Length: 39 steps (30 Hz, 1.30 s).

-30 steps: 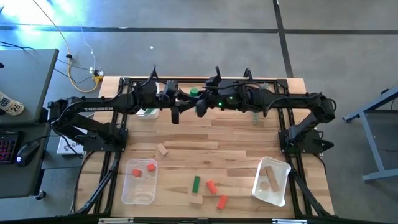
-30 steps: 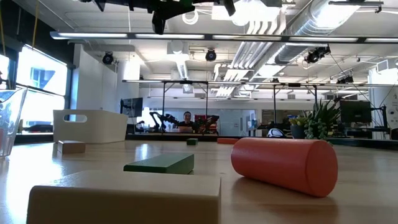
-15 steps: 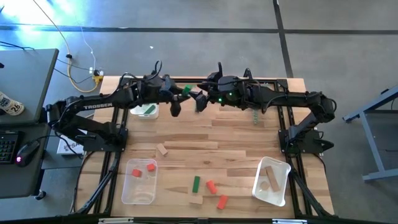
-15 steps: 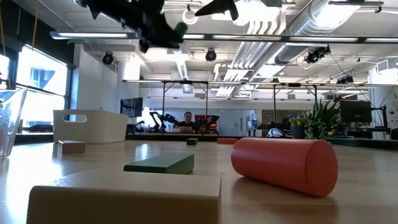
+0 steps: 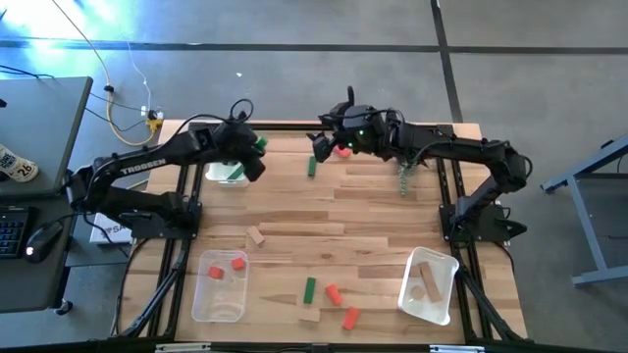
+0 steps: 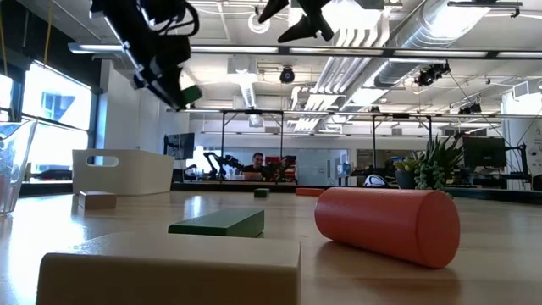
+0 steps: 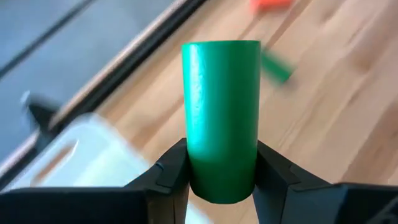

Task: Sort & place blocks by color
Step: Put the green block into the top white bin

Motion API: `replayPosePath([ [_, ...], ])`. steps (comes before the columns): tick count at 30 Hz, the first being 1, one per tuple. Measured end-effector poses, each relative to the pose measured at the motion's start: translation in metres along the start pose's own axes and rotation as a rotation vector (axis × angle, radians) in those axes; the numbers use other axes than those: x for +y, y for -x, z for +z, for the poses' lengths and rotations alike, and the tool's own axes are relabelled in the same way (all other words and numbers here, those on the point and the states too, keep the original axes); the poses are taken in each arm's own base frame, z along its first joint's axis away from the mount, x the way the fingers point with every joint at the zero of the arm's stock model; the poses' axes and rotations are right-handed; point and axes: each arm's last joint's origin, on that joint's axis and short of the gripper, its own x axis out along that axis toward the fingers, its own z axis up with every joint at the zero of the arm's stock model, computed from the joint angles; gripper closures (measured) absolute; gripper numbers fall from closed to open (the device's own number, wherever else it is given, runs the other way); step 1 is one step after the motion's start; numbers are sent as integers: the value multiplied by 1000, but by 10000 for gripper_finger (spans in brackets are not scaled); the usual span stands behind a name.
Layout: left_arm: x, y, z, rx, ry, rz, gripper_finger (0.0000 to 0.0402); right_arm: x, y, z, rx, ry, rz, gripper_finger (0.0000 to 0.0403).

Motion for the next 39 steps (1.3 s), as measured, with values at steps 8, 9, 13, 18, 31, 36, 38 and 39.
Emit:
replayPosePath([
  [8, 12, 5, -30, 299, 113, 143, 290, -37, -10, 12, 23, 58, -30, 121],
  [9, 13, 6, -32, 315, 124, 149, 292, -42, -12, 13, 35, 54, -29, 121],
  [13, 16, 6, -33, 332, 162, 166, 293, -61, -14, 14, 96, 42, -55, 121],
  [18, 23, 0, -34, 381, 253, 177, 288, -85, -15, 11, 179, 31, -134, 121],
  [31, 42, -31, -37, 539, 355, 202, 284, -118, -62, -20, 415, 38, -74, 121],
  [36, 44, -41, -37, 570, 372, 198, 283, -128, -89, -39, 471, 46, -96, 121],
  [38, 45, -45, -37, 580, 375, 201, 282, -132, -98, -47, 498, 46, -105, 121],
  [39, 45, -46, -37, 584, 375, 203, 282, -134, -103, -51, 512, 49, -109, 121],
])
